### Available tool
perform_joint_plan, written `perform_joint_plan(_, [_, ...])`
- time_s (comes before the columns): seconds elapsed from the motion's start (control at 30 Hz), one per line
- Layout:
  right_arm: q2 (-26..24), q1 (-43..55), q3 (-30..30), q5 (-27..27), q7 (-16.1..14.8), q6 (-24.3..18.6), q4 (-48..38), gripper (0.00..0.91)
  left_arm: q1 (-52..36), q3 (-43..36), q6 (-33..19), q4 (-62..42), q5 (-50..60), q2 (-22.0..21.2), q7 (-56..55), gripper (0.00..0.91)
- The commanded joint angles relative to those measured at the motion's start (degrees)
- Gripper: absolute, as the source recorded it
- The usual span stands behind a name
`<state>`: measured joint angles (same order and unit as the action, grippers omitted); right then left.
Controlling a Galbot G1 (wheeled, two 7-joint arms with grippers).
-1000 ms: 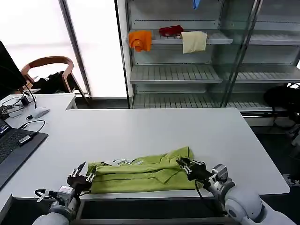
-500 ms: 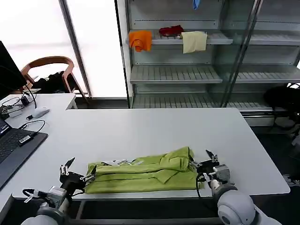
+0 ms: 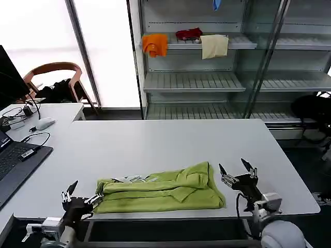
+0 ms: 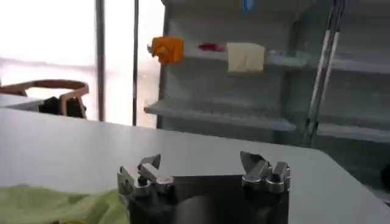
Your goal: Fold and organize the clothes.
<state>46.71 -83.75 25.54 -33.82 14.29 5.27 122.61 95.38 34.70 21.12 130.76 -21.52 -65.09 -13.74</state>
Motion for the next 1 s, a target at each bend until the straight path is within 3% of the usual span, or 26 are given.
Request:
perform_joint_plan(0.03, [1.2,-11.2,8.5,1.3,-6.2,-12.4,-0.2,0.907,-0.3,-4.5,-8.4,-3.4,-2.5,-8.9,-1.1,0.907])
perform_joint_plan(0.63, [2.6,-12.4,8.7,2.5,-6.2,-12.7,-0.8,0.907,-4.4,-6.7,-6.0,-11.8,-7.0,-10.4,-2.5,0.907])
perform_joint_plan(0.7, [2.6,-12.4,8.6,2.5,-6.2,-12.7,-0.9,0.907,-5.0,-6.8,-5.2,-11.9,-10.3,-10.5,-2.4,0.816])
perform_joint_plan(0.73, [2.6,-12.4,8.6,2.5,-6.2,-12.7,-1.0,0.907,-5.1,-6.8,-5.1,-12.0,-10.7,-10.5,-2.4,0.665])
perform_joint_plan(0.77, [2.7,-12.4,8.6,2.5,-6.1,-12.7,-1.0,0.907,-5.2,-6.8,-5.1,-12.1,-11.1,-10.5,-2.3,0.595])
perform_joint_plan(0.8, [2.7,-12.4,8.6,2.5,-6.1,-12.7,-1.0,0.907,-5.4,-6.9,-5.1,-12.3,-11.4,-10.5,-2.2,0.393])
perform_joint_plan(0.93, [2.7,-12.4,8.6,2.4,-6.2,-12.8,-1.1,0.907,-5.9,-6.8,-5.3,-13.4,-12.8,-10.5,-1.8,0.020])
perform_joint_plan(1.0, [2.8,-12.3,8.6,2.4,-6.2,-12.8,-1.2,0.907,-6.0,-6.9,-5.9,-13.9,-13.0,-10.6,-1.5,0.020])
